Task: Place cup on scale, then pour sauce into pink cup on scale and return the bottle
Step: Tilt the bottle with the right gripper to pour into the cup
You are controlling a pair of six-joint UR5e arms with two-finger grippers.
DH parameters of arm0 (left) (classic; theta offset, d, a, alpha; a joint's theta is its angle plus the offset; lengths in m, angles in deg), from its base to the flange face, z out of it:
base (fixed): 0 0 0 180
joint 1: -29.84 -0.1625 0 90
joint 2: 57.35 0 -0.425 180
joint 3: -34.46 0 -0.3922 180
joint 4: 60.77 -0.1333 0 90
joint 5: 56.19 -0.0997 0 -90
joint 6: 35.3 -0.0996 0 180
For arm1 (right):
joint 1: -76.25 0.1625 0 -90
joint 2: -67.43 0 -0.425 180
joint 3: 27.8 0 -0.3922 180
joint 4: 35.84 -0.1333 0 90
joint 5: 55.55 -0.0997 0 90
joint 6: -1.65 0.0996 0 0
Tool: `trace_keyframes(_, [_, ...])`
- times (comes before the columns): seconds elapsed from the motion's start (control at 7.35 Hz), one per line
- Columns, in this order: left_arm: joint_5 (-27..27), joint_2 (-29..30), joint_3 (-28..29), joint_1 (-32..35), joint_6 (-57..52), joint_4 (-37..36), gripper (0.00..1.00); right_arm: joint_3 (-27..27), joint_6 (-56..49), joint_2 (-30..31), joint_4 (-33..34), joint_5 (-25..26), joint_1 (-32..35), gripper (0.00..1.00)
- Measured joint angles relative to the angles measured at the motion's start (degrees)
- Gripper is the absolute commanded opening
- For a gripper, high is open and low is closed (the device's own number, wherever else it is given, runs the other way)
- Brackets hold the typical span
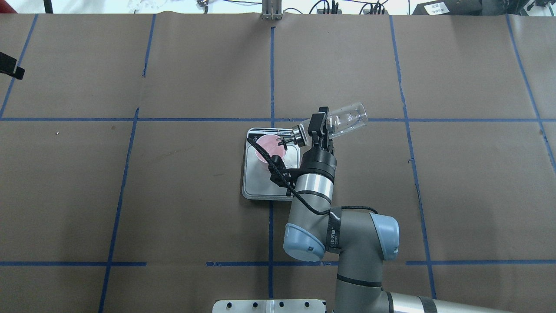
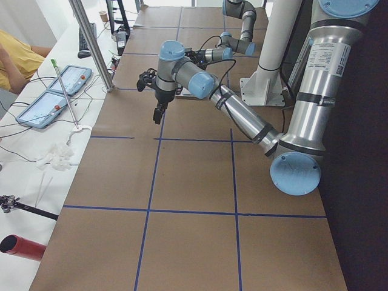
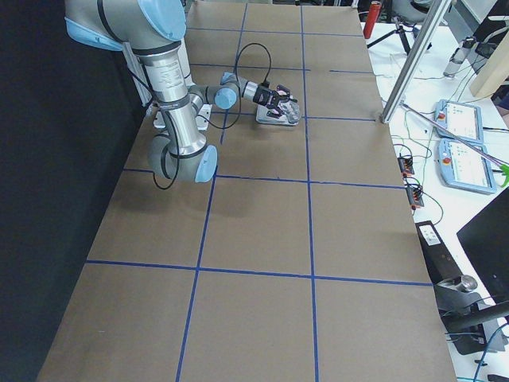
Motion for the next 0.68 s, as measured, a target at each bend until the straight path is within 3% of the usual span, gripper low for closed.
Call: trace_keyframes(0.68, [0.0, 0.0, 0.0, 0.0, 0.0, 0.0, 1.0, 1.1, -0.8, 0.1, -0.3, 0.7, 0.2, 0.0])
